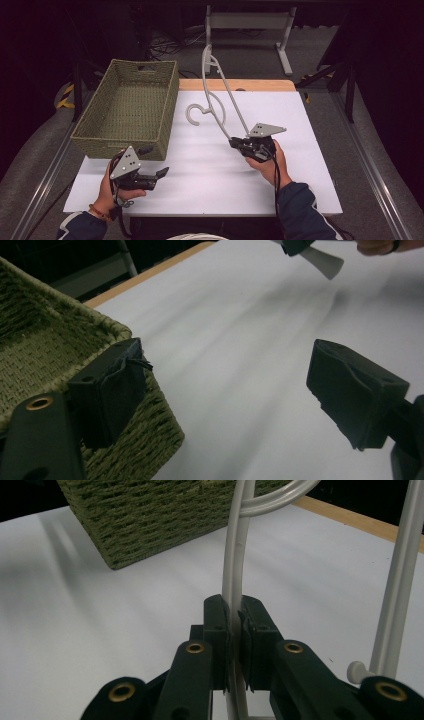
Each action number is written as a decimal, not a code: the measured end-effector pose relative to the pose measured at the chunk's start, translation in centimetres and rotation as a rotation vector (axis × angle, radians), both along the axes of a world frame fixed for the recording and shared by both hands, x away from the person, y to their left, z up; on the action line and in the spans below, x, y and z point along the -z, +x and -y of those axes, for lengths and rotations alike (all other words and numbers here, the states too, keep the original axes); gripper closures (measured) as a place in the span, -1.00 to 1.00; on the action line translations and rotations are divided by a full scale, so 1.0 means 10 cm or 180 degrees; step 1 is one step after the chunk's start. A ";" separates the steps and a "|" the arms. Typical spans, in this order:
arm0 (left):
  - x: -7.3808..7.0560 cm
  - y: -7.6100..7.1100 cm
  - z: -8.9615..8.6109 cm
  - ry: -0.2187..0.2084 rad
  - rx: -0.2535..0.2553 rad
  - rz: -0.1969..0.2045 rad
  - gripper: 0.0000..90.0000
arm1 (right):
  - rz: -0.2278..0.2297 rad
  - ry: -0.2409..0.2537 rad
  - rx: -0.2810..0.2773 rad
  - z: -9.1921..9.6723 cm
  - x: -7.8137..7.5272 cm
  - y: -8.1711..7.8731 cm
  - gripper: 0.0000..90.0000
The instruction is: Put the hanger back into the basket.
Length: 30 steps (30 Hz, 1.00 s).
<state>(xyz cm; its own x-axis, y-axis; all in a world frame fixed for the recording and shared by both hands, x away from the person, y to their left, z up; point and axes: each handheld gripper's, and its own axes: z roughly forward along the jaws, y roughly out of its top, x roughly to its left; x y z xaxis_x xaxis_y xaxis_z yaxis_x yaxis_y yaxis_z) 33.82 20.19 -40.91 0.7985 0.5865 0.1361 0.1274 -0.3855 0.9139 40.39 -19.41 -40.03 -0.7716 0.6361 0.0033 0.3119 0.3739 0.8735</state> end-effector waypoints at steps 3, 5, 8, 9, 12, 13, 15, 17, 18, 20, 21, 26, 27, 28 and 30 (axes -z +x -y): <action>0.00 -0.01 0.00 -0.0005 0.0016 0.0005 -0.64 | 0.0049 0.0020 0.0007 0.01 0.00 -0.03 0.84; 0.01 -0.01 0.02 0.0023 0.0028 0.0011 -0.65 | 0.0094 0.0035 0.0004 0.00 -0.02 -0.04 0.84; 0.04 -0.03 0.03 0.0075 0.0046 0.0028 -0.65 | 0.0149 0.0071 0.0005 -0.01 -0.05 -0.05 0.84; 0.05 -0.04 0.03 0.0061 0.0057 0.0032 -0.66 | 0.0162 0.0078 0.0010 -0.02 -0.06 -0.05 0.84; 0.07 -0.06 0.01 0.0063 0.0062 0.0037 -0.68 | 0.0184 0.0105 0.0018 -0.04 -0.08 -0.05 0.84; 0.07 -0.07 0.00 0.0063 0.0062 0.0044 -0.68 | 0.0193 0.0109 0.0023 -0.05 -0.09 -0.05 0.84; 0.07 -0.08 -0.01 0.0036 0.0069 0.0043 -0.69 | 0.0193 0.0123 0.0010 -0.06 -0.09 -0.05 0.84; 0.07 -0.08 0.00 0.0044 0.0068 0.0061 -0.69 | 0.0209 0.0118 0.0014 -0.08 -0.10 -0.05 0.84; 0.07 -0.08 -0.01 0.0061 0.0071 0.0055 -0.69 | 0.0216 0.0108 0.0006 -0.09 -0.10 -0.05 0.84; 0.08 -0.08 0.00 0.0082 0.0057 0.0069 -0.69 | 0.0232 0.0112 0.0007 -0.10 -0.11 -0.05 0.84; 0.08 -0.08 -0.01 0.0088 0.0052 0.0067 -0.69 | 0.0240 0.0118 0.0006 -0.10 -0.11 -0.05 0.84; 0.06 -0.08 -0.04 0.0058 0.0034 0.0096 -0.69 | 0.0254 0.0154 -0.0016 -0.08 -0.12 -0.06 0.84; 0.06 -0.08 -0.04 0.0064 0.0033 0.0096 -0.69 | 0.0270 0.0156 -0.0023 -0.08 -0.12 -0.07 0.84; 0.06 -0.08 -0.05 0.0060 0.0020 0.0094 -0.69 | 0.0287 0.0164 -0.0026 -0.08 -0.13 -0.08 0.84; 0.06 -0.08 -0.05 0.0033 0.0027 0.0085 -0.69 | 0.0306 0.0182 -0.0044 -0.08 -0.13 -0.08 0.84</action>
<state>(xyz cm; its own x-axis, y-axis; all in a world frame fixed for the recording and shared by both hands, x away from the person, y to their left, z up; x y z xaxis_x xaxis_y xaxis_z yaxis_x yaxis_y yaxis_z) 33.05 20.70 -41.46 0.7993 0.5783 0.1633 0.0998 -0.3958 0.9129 39.55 -18.65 -38.70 -0.7787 0.6264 -0.0352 0.2209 0.3263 0.9191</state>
